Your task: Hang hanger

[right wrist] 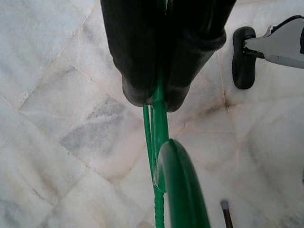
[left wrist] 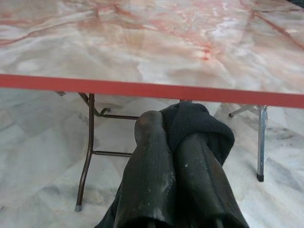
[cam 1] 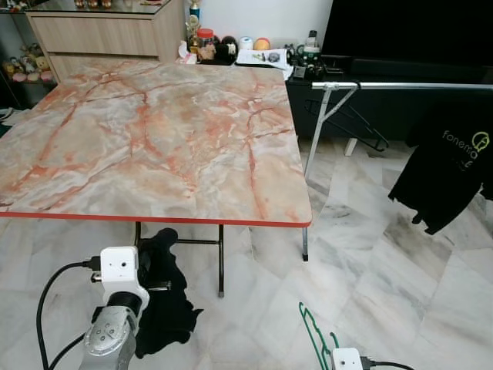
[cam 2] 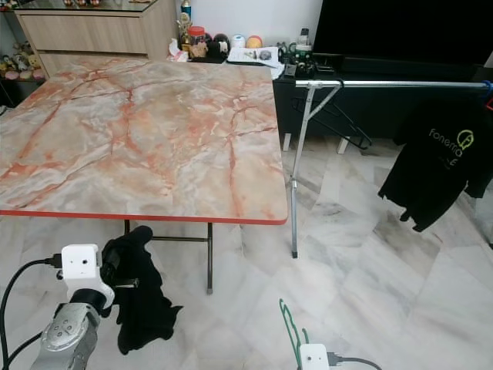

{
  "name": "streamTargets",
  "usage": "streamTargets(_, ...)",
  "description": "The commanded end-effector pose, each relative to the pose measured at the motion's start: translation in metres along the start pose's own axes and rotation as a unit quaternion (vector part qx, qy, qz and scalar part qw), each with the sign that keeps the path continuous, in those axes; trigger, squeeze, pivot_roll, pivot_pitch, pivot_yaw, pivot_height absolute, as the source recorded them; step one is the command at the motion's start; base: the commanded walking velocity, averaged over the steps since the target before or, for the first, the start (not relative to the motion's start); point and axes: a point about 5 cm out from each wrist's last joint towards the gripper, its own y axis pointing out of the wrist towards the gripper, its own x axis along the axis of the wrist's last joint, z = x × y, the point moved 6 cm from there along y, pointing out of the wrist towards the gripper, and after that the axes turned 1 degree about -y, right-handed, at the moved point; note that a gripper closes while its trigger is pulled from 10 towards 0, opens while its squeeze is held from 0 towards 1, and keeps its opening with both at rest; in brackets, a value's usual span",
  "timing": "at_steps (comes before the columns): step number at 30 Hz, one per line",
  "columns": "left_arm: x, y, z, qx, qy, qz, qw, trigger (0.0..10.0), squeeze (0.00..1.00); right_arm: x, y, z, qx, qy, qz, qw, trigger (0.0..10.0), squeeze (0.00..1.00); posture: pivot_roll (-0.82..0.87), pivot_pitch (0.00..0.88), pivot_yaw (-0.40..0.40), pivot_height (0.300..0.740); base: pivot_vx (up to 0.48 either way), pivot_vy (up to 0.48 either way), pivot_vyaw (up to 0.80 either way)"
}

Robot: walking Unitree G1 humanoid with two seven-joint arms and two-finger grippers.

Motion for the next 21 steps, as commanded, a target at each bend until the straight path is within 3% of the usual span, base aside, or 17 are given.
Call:
streamTargets(1,0.019,0.005,-0.004,-0.01,-0.002,-0.033,0.999,10.0,0.0,-0.004,-0.001,0.001,0.002,0.003,0.005,1.0,10.0,0.0,0.11,0.045,-0.017,0.74,0.274,0.0,0.0)
streamTargets(21,0.13,0.032,-0.011,-0.037,0.022,-0.179,0.983,10.0,0.0,-0.006,-0.001,0.004,0.006,-0.003,0.007,1.0,10.0,0.0,0.1,0.022,-0.008,0.74,0.298,0.0,0.0)
